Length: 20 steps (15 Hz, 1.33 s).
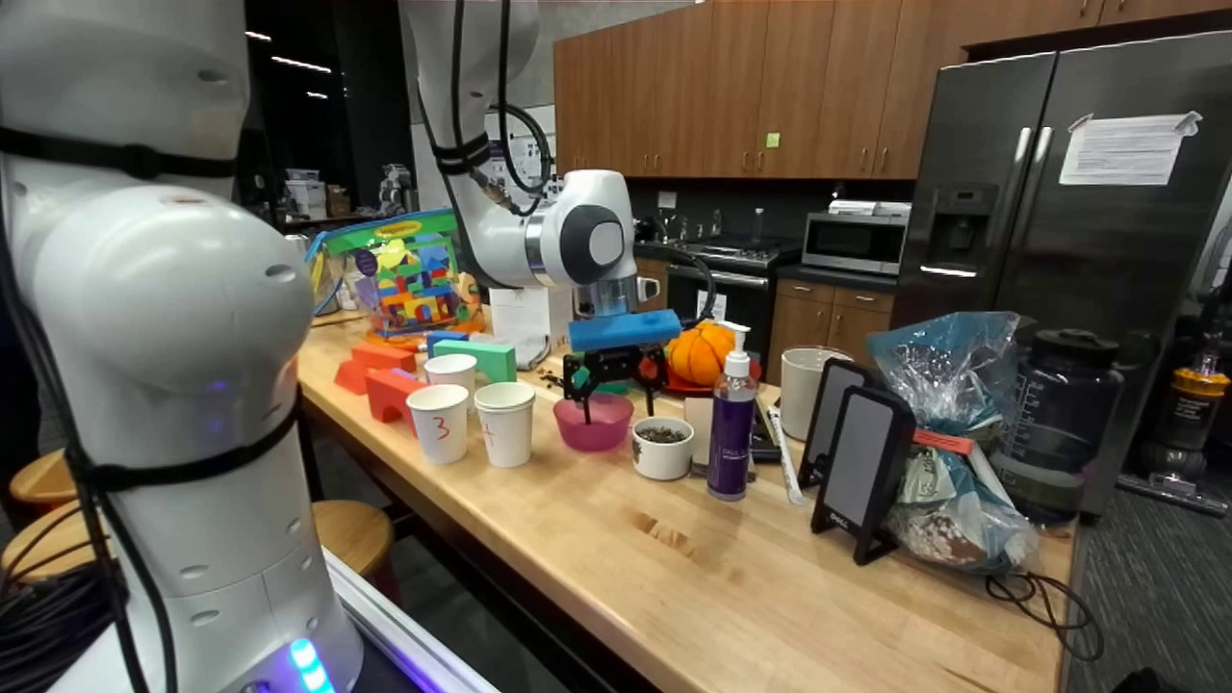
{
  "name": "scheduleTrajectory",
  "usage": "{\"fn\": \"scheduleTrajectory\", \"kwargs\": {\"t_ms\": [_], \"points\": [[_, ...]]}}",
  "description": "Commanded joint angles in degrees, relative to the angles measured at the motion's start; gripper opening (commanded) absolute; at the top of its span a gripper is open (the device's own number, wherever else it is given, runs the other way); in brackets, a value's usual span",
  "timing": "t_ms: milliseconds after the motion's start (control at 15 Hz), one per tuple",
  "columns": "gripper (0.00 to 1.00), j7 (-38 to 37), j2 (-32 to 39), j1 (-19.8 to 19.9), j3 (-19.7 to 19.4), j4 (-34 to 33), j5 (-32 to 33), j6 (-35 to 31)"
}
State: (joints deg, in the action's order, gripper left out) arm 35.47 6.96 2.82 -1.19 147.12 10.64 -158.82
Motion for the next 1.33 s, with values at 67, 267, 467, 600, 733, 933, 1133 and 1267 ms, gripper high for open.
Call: {"fn": "scheduleTrajectory", "kwargs": {"t_ms": [67,267,467,600,733,933,1133,1267], "points": [[0.71,2.0,1.3,1.5,0.8,-1.4,-1.7,0.1],[0.5,1.7,1.5,1.5,0.9,-1.9,-1.6,0.3],[0.26,1.4,1.4,1.3,1.0,-2.2,-1.3,0.4],[0.1,1.3,1.4,1.3,1.0,-2.4,-1.2,0.4],[0.0,1.3,1.3,1.2,1.1,-2.4,-1.2,0.4],[0.02,0.9,0.9,1.0,1.2,-2.6,-0.6,0.7],[0.02,0.4,0.3,0.6,1.3,-2.7,-0.2,1.5],[0.02,-0.4,-0.5,0.2,1.3,-2.5,0.6,1.8]]}}
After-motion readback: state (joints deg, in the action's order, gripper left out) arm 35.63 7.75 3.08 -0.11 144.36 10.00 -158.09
